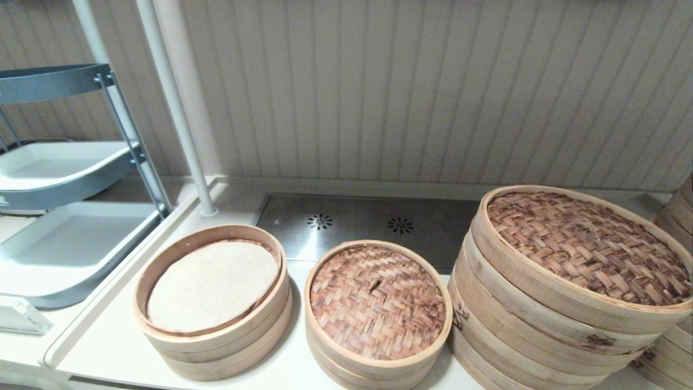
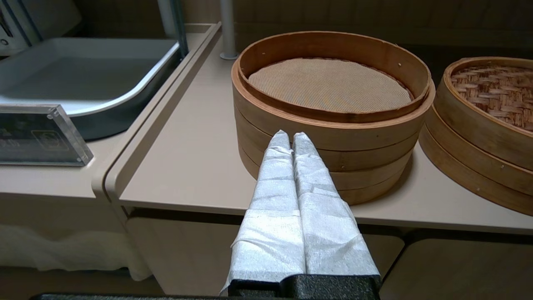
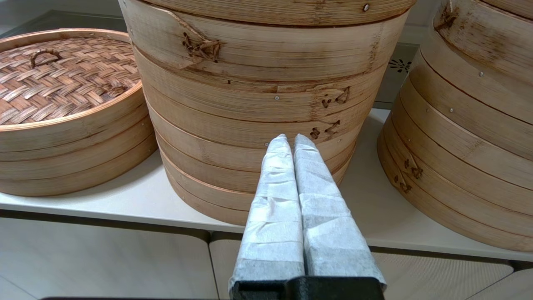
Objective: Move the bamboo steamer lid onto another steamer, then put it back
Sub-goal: Pick up the steamer
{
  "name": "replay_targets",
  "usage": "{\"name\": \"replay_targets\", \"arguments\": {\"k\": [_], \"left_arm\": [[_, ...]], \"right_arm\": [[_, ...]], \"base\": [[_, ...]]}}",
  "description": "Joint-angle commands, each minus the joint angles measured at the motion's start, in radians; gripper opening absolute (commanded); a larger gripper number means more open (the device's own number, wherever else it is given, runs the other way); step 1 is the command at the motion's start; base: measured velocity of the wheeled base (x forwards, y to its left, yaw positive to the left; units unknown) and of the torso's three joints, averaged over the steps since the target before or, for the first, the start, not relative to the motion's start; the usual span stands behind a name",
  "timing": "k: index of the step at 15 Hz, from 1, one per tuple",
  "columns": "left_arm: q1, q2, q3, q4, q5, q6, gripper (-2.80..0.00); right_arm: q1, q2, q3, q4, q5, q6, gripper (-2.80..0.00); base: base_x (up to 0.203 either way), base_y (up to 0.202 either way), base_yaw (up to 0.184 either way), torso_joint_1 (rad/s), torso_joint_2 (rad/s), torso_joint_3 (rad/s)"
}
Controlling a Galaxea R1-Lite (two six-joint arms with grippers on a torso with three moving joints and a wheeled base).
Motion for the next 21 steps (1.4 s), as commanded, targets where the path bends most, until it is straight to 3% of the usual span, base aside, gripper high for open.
{"name": "replay_targets", "arguments": {"k": [1, 3, 6, 10, 15, 17, 18, 21], "left_arm": [[-0.001, 0.001, 0.009, -0.002, 0.001, 0.002, -2.8], [0.0, 0.004, -0.042, 0.009, 0.003, 0.007, -2.8], [0.0, 0.101, -0.222, 0.096, -0.016, 0.007, -2.8], [-0.002, 0.431, -0.436, 0.139, -0.091, -0.001, -2.8], [-0.027, 0.891, -0.729, 0.184, -0.197, -0.058, -2.8], [-0.134, 1.04, -0.859, 0.229, -0.207, -0.102, -2.8], [-0.226, 1.12, -0.921, 0.254, -0.2, -0.13, -2.8], [-0.427, 1.342, -1.064, 0.291, -0.152, -0.202, -2.8]], "right_arm": [[0.0, 0.001, 0.002, 0.0, 0.0, -0.001, -2.8], [0.0, 0.001, 0.002, 0.0, 0.0, -0.001, -2.8], [0.0, 0.001, 0.002, 0.0, 0.0, -0.001, -2.8], [0.0, 0.001, 0.002, 0.0, 0.0, -0.001, -2.8], [-0.001, 0.001, 0.002, 0.0, 0.0, -0.001, -2.8], [-0.002, 0.001, 0.002, 0.0, 0.0, -0.001, -2.8], [-0.002, 0.001, 0.002, 0.0, 0.0, -0.003, -2.8], [-0.002, 0.001, 0.0, -0.001, 0.0, -0.009, -2.8]], "base": [[0.0, 0.0, 0.0, 0.0, 0.0, 0.0], [0.0, 0.0, 0.0, 0.0, 0.0, 0.0], [0.0, 0.0, 0.0, 0.0, 0.0, 0.0], [0.0, 0.0, 0.0, 0.0, 0.0, 0.0], [0.0, 0.0, 0.0, 0.0, 0.0, 0.0], [0.0, 0.0, 0.0, 0.0, 0.0, 0.0], [0.0, 0.0, 0.0, 0.0, 0.0, 0.0], [0.0, 0.0, 0.0, 0.0, 0.0, 0.0]]}}
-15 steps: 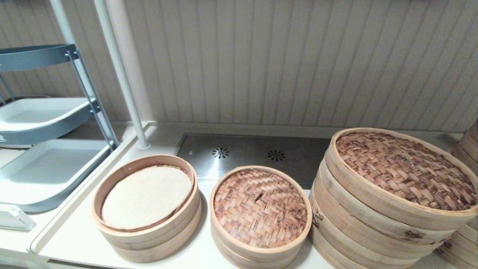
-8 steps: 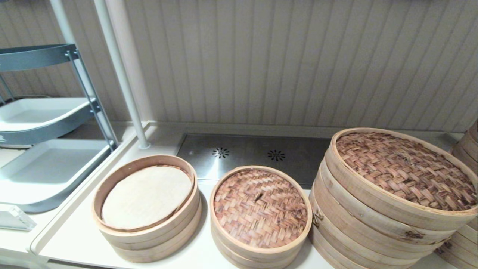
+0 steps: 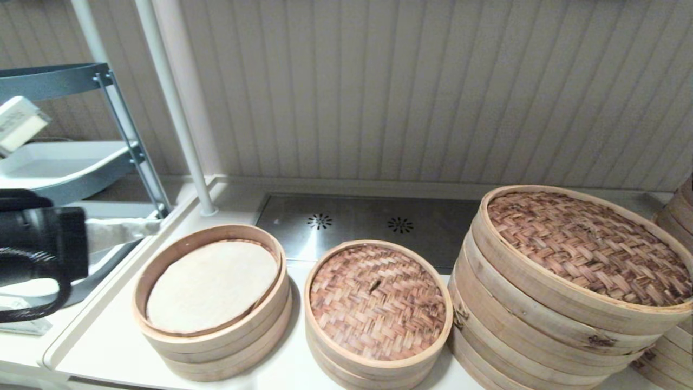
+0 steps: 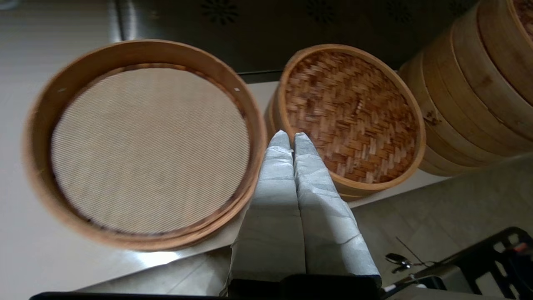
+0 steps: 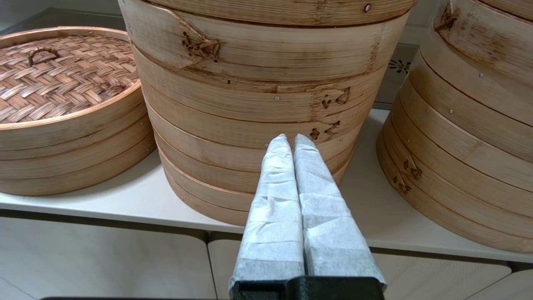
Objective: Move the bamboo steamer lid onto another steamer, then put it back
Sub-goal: Pick up the steamer
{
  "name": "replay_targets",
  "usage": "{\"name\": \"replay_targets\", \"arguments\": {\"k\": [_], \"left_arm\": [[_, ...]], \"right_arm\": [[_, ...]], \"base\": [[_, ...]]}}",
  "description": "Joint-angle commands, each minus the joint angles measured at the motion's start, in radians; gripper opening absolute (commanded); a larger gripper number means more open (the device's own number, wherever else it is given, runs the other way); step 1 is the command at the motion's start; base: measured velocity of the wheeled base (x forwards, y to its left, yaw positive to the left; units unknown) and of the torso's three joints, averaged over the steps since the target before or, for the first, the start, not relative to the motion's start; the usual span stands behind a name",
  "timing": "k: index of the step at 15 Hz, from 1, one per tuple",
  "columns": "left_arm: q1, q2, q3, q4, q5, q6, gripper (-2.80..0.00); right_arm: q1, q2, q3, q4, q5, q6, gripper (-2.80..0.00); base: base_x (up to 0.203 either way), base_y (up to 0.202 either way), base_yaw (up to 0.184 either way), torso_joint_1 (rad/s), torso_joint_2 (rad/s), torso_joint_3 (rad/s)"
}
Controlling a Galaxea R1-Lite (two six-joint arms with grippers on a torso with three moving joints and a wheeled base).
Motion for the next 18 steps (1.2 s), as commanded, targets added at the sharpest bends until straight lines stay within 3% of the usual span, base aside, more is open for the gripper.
{"name": "replay_targets", "arguments": {"k": [1, 4, 9, 10, 16, 18], "left_arm": [[-0.121, 0.245, -0.094, 0.006, 0.015, -0.028, -2.8], [-0.214, 0.442, -0.173, -0.018, 0.013, -0.051, -2.8], [-0.301, 0.739, -0.231, -0.243, -0.039, -0.051, -2.8], [-0.319, 0.782, -0.247, -0.274, -0.04, -0.051, 0.0], [-0.404, 0.896, -0.363, -0.301, -0.023, -0.049, 0.0], [-0.41, 0.933, -0.39, -0.302, 0.025, -0.048, 0.0]], "right_arm": [[0.0, 0.0, 0.0, -0.001, 0.0, -0.001, -2.8], [0.0, 0.002, 0.0, -0.001, 0.0, -0.001, -2.8], [0.0, 0.0, 0.0, -0.001, 0.0, -0.001, -2.8], [0.0, 0.0, 0.0, -0.001, 0.0, -0.001, -2.8], [0.0, 0.0, 0.0, -0.001, 0.0, 0.0, -2.8], [0.0, 0.0, 0.0, -0.001, 0.0, -0.001, -2.8]], "base": [[0.0, 0.0, 0.0, 0.0, 0.0, 0.0], [0.0, 0.0, 0.0, 0.0, 0.0, 0.0], [0.0, 0.0, 0.0, 0.0, 0.0, 0.0], [0.0, 0.0, 0.0, 0.0, 0.0, 0.0], [0.0, 0.0, 0.0, 0.0, 0.0, 0.0], [0.0, 0.0, 0.0, 0.0, 0.0, 0.0]]}}
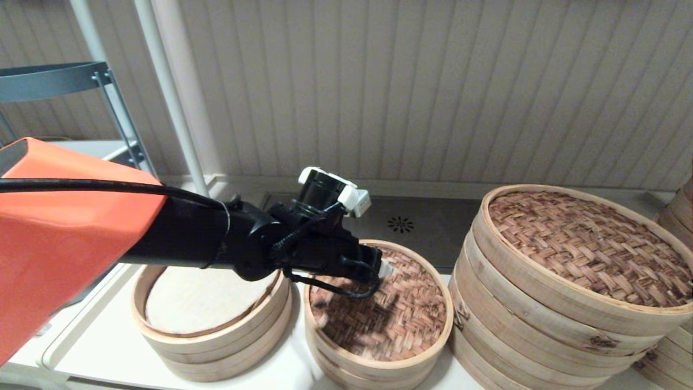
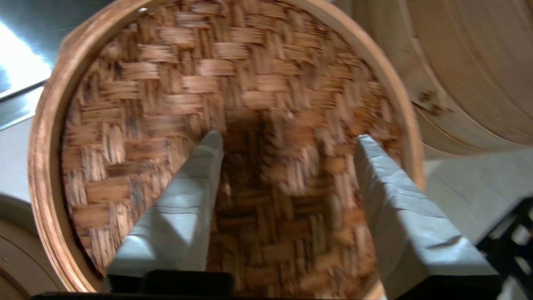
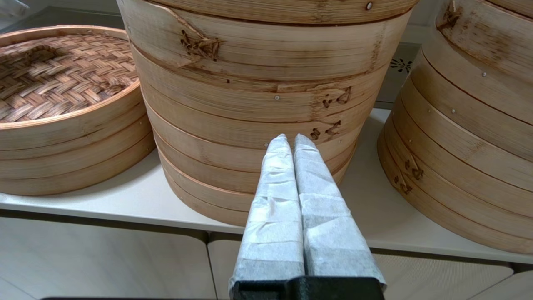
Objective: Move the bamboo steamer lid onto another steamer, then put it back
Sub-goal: Pick up the steamer
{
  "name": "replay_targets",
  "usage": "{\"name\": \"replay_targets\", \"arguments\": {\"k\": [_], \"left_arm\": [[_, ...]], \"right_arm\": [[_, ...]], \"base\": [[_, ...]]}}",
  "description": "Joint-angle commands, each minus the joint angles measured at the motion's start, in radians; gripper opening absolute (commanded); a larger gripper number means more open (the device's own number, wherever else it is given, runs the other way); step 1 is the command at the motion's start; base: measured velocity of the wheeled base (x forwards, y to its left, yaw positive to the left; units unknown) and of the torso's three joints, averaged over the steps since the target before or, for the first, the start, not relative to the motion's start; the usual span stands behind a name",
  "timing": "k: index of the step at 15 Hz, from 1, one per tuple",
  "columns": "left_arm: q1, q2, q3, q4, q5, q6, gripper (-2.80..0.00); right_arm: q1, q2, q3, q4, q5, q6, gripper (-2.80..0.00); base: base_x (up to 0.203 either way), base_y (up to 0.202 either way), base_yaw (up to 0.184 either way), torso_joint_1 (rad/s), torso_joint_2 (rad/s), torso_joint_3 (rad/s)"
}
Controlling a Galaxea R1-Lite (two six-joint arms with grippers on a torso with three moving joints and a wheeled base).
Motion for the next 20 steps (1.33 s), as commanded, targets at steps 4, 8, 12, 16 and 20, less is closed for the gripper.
{"name": "replay_targets", "arguments": {"k": [4, 8, 12, 16, 20], "left_arm": [[-0.005, 0.067, -0.031, -0.001, 0.036, -0.001, 0.0], [-0.007, 0.094, -0.04, 0.001, 0.062, 0.008, 0.0], [-0.012, 0.126, -0.06, -0.001, 0.094, 0.031, 0.0], [-0.023, 0.147, -0.084, 0.001, 0.124, 0.034, 0.0], [-0.036, 0.147, -0.091, 0.001, 0.161, 0.051, 0.0]], "right_arm": [[0.0, 0.0, 0.0, 0.0, 0.0, -0.001, -2.8], [0.0, 0.0, 0.0, 0.0, 0.0, 0.001, -2.8], [0.0, 0.0, 0.0, 0.0, 0.0, 0.001, -2.8], [0.0, 0.002, 0.0, 0.0, 0.0, 0.001, -2.8], [0.0, 0.0, 0.0, 0.0, 0.0, 0.001, -2.8]], "base": [[0.0, 0.0, 0.0, 0.0, 0.0, 0.0], [0.0, 0.0, 0.0, 0.0, 0.0, 0.0], [0.0, 0.0, 0.0, 0.0, 0.0, 0.0], [0.0, 0.0, 0.0, 0.0, 0.0, 0.0], [0.0, 0.0, 0.0, 0.0, 0.0, 0.0]]}}
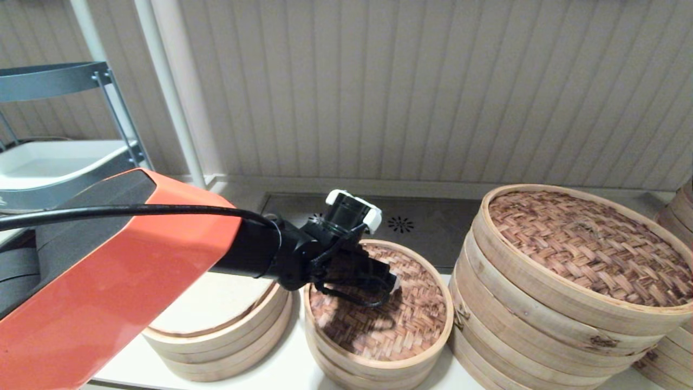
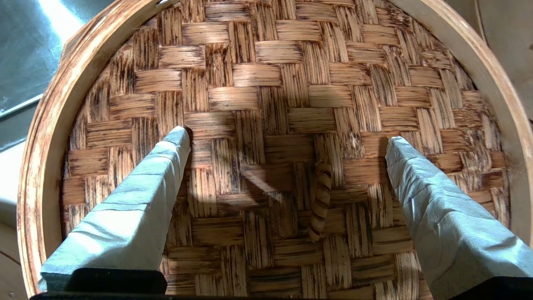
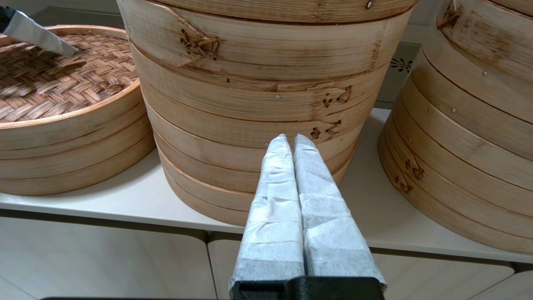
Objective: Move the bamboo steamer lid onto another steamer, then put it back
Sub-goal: Pick up the steamer
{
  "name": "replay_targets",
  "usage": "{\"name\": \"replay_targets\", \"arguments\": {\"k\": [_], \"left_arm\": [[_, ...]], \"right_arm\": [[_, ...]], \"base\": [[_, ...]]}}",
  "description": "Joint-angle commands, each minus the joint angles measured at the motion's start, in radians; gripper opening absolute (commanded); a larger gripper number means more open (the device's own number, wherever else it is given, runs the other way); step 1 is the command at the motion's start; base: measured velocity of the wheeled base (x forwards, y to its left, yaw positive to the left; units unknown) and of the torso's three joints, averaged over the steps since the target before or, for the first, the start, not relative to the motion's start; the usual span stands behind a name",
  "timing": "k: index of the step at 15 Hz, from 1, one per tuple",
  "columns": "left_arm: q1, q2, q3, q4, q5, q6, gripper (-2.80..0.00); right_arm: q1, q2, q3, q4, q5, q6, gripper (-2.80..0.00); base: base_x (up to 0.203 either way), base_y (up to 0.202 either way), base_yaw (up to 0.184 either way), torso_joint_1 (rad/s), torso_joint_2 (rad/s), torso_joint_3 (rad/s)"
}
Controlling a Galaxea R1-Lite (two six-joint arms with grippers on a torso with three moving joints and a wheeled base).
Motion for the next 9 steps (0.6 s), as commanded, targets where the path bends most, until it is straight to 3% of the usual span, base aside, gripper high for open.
{"name": "replay_targets", "arguments": {"k": [1, 9], "left_arm": [[-0.01, -0.001, -0.001, -0.001, 0.032, 0.009, 0.0], [-0.053, -0.028, -0.018, 0.002, 0.158, 0.042, 0.0]], "right_arm": [[-0.001, 0.0, 0.0, 0.0, 0.0, 0.0, -2.8], [-0.001, 0.0, 0.002, 0.0, 0.0, 0.001, -2.8]], "base": [[0.0, 0.0, 0.0, 0.0, 0.0, 0.0], [0.0, 0.0, 0.0, 0.0, 0.0, 0.0]]}}
